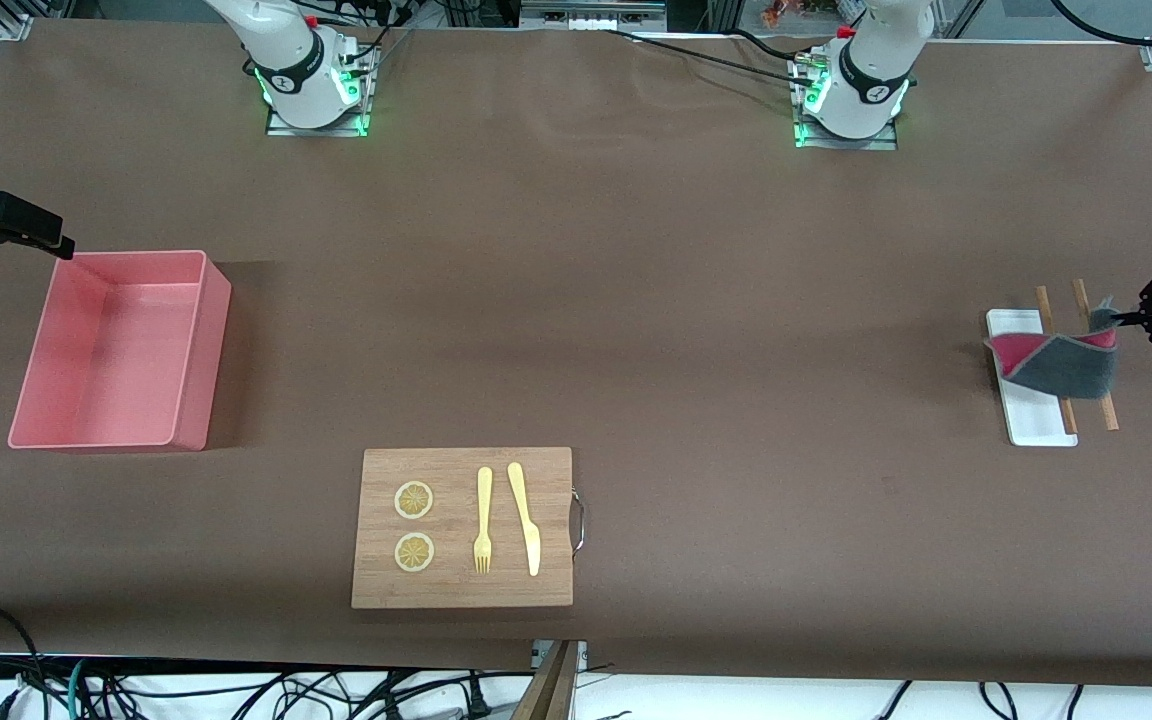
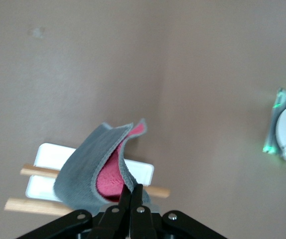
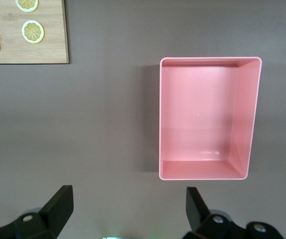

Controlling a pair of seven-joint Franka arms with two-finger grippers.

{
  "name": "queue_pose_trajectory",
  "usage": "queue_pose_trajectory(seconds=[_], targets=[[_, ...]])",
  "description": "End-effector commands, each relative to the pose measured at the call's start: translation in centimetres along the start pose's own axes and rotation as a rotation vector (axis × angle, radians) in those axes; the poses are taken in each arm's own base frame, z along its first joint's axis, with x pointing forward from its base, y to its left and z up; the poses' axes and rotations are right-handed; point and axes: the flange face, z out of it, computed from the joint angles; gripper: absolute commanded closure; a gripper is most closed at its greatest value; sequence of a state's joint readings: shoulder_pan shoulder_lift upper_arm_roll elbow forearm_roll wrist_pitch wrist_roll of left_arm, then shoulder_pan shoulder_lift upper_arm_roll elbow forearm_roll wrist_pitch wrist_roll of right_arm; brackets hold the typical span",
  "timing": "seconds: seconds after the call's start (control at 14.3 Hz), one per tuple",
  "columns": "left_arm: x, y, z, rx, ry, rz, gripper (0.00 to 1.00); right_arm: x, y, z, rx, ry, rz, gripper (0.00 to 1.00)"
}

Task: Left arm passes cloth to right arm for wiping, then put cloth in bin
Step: 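Lift the cloth off the rack with the left gripper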

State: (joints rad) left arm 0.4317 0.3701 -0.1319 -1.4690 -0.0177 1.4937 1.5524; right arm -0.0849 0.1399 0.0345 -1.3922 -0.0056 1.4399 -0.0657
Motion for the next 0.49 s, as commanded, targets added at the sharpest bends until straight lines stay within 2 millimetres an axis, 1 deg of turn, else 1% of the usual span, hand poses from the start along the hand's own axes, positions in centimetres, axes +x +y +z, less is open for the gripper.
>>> queue_pose_trajectory(seconds=[0.0,0.07,0.14,0.21,0.28,0.42], targets=[[6.0,2.0,-3.0,-0.053,-0.076,-0.111,1.00,0.4,-0.3,0.3,0.016,-0.011,-0.020,0.00],[8.2,2.9,-3.7,-0.068,-0.093,-0.152,1.00,0.7,-0.4,1.0,0.017,-0.025,-0.023,0.00],[10.6,3.8,-4.1,-0.081,-0.113,-0.186,1.00,1.1,-0.8,2.0,0.020,-0.055,-0.033,0.00],[12.9,4.7,-4.3,-0.092,-0.133,-0.216,1.00,0.9,-1.6,2.1,0.019,-0.068,-0.048,0.00],[15.2,5.7,-4.5,-0.104,-0.152,-0.237,1.00,1.2,-2.5,2.6,0.017,-0.077,-0.064,0.00],[19.7,7.8,-5.3,-0.094,-0.181,-0.285,1.00,2.1,-2.6,4.3,0.015,-0.105,-0.070,0.00]])
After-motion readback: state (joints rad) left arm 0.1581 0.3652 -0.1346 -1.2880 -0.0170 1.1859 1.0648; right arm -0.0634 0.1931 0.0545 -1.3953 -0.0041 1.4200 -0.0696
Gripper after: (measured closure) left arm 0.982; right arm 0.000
